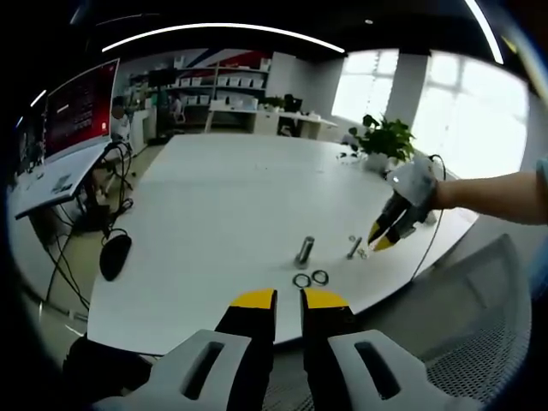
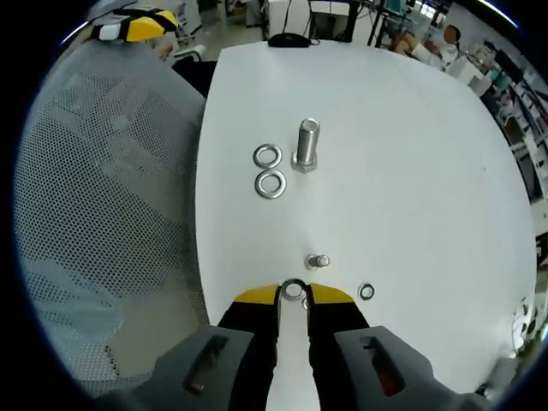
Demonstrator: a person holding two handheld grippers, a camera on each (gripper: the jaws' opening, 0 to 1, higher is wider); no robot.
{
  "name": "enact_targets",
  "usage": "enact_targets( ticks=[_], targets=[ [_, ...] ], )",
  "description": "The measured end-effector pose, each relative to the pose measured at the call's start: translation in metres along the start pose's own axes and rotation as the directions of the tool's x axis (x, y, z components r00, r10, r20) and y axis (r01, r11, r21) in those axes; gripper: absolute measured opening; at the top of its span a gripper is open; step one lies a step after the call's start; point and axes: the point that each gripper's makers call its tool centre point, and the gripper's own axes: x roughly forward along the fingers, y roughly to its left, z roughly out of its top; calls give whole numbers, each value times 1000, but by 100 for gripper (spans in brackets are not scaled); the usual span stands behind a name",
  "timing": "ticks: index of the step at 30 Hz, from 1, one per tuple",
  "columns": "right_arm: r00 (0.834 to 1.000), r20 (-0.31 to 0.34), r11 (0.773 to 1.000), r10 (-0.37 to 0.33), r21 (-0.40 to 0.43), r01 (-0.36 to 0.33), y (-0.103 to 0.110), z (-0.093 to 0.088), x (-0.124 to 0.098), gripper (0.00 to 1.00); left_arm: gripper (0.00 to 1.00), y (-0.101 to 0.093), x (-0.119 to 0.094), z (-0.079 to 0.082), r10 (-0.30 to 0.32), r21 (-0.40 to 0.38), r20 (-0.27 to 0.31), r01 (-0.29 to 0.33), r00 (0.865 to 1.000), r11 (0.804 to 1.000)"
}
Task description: Place the washer onto the threaded stud by aligning its center hole with the stud, sliding it down to the base, and recovering from edge contact or off-axis alignment until the washer reaches the visible bottom stop.
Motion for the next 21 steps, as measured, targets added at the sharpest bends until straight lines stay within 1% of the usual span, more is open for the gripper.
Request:
enact_targets(
  ticks=[5,9,15,21],
  targets=[
    [999,17,999,-47,-24,47,-5,8,-8,12,9,0,0,0,0,0,1,0,1000,1000],
    [997,22,997,-68,-36,69,-9,11,-9,12,9,0,0,0,2,0,3,-2,1000,1000],
    [996,28,995,-84,-47,85,-14,15,-9,12,9,1,0,0,4,-2,2,-4,1000,1000],
    [996,27,995,-81,-47,82,-16,17,-6,12,9,1,0,1,8,-1,5,-8,1000,1000]
  ],
)
